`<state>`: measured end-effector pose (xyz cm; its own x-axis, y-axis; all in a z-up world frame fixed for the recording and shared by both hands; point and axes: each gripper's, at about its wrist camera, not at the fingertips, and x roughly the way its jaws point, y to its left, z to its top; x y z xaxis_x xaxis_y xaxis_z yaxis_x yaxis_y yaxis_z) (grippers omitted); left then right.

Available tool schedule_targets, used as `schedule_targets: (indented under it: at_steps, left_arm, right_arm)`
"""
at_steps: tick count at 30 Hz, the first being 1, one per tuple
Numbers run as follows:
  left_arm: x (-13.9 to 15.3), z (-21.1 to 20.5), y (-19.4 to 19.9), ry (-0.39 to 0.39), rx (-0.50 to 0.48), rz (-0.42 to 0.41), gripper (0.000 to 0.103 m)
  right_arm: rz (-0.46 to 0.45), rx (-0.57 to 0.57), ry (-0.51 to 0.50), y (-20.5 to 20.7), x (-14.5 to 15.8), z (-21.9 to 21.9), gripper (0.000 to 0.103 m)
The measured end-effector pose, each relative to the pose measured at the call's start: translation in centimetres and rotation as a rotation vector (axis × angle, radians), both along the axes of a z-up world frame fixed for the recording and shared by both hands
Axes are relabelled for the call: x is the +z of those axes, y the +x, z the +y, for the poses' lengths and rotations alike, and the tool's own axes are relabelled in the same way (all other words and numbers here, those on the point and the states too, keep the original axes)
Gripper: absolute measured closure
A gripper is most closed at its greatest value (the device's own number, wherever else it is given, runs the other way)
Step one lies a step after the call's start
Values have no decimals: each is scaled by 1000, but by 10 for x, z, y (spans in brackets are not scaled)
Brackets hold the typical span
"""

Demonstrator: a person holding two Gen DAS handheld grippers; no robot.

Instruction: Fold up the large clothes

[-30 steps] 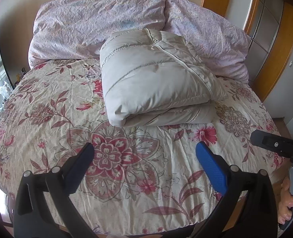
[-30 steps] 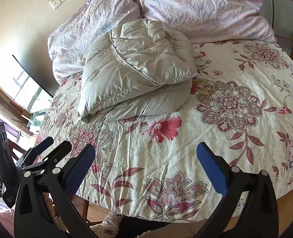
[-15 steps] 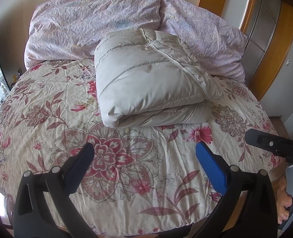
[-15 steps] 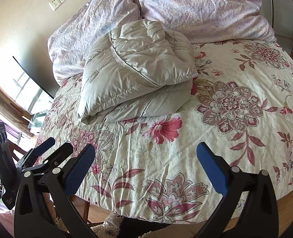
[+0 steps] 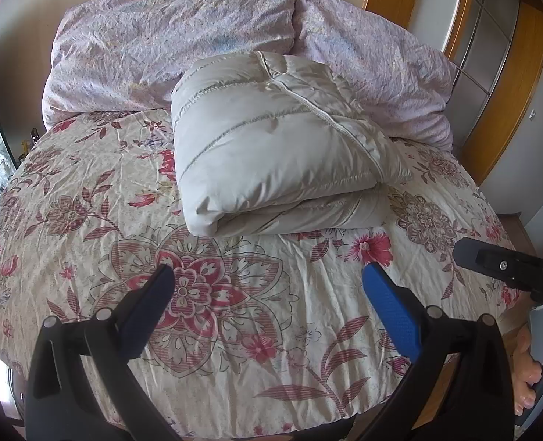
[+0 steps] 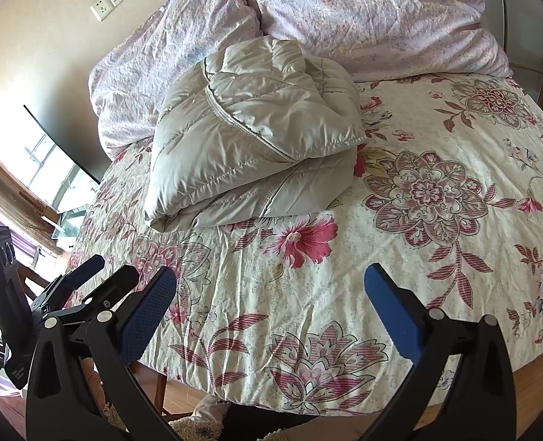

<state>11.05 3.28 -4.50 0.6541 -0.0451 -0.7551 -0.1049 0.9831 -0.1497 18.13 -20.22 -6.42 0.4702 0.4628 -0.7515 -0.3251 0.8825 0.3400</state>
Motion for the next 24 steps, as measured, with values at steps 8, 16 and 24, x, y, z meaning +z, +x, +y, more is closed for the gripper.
schedule_targets:
  at_steps: [8, 16, 24]
  left_arm:
    - [0, 0, 3, 4, -5, 1, 2]
    - [0, 0, 3, 6, -6, -1, 2]
    - [0, 1, 7, -7, -14, 3, 2]
  right_arm:
    - [-15, 0, -16, 0, 0, 0, 1]
    - [-17, 3, -11, 1, 1, -1, 1]
    - [-18, 5, -11, 2, 1, -1, 1]
